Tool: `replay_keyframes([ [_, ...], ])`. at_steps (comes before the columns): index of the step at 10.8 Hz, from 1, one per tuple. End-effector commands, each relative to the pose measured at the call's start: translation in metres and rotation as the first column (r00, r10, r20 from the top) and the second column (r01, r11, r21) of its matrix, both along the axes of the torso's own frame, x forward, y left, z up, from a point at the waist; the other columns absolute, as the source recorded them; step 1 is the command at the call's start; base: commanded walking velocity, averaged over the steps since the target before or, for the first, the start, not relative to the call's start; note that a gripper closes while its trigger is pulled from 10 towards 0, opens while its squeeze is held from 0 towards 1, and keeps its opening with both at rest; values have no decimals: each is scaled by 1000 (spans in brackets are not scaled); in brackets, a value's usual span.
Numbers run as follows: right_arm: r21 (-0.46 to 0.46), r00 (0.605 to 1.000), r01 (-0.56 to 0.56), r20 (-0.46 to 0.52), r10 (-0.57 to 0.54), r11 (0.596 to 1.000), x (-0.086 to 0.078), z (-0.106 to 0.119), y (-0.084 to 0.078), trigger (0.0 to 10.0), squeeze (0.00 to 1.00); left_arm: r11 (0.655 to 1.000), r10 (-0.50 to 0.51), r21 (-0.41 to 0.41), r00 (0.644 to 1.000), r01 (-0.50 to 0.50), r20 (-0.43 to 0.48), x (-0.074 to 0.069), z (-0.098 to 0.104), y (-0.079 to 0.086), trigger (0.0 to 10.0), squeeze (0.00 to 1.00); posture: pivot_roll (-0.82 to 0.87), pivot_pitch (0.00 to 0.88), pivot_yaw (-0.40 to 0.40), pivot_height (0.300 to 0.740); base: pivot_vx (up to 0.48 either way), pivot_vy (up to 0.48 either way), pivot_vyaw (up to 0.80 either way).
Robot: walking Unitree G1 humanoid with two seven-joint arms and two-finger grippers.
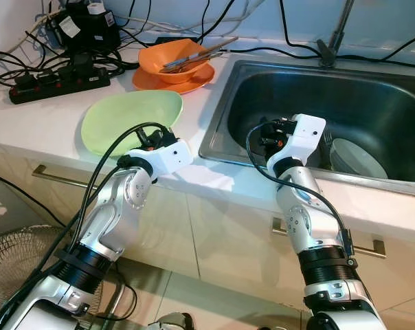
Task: Kitchen organization
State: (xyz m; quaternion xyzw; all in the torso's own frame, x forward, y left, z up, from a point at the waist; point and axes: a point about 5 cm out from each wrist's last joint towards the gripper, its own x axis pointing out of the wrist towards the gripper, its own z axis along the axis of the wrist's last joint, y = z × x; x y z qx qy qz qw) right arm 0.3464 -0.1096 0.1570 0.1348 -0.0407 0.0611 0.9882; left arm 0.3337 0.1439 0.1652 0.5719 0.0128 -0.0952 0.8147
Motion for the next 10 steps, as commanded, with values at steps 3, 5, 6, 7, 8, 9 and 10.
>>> replay_keyframes([
  [3, 1, 1000, -8, 20, 8, 1000, 3, 7, 2, 10000, 0, 1000, -12, 6, 985, 12, 173, 3, 34, -4, 10000, 0, 68, 36, 59, 740, 0, 0, 0],
  [5, 1, 1000, -8, 20, 8, 1000, 3, 7, 2, 10000, 0, 1000, -12, 6, 985, 12, 173, 3, 34, -4, 10000, 0, 68, 36, 59, 740, 0, 0, 0],
  [6, -2, 1000, -11, 26, 11, 1000, 5, 10, 3, 10000, 0, 996, -91, 14, 949, 91, 303, 3, 53, -17, 10000, 0, 69, 24, 65, 740, 0, 0, 0],
  [7, -3, 999, -14, 32, 14, 1000, 7, 12, 3, 10000, 0, 985, -163, 24, 892, 169, 422, 0, 72, -30, 10000, 0, 70, 24, 65, 740, 0, 0, 0],
  [8, -3, 999, -15, 32, 15, 1000, 8, 12, 3, 10000, 0, 983, -175, 26, 880, 182, 441, 0, 75, -32, 10000, 0, 70, 27, 64, 740, 0, 0, 0],
  [9, -4, 999, -15, 31, 15, 1000, 8, 12, 3, 10000, 0, 983, -174, 27, 880, 180, 441, 0, 76, -32, 10000, 0, 71, 27, 64, 740, 0, 0, 0],
  [10, -4, 999, -14, 31, 14, 1000, 8, 12, 3, 10000, 0, 983, -177, 29, 877, 183, 447, 0, 75, -31, 10000, 0, 71, 27, 64, 740, 0, 0, 0],
])
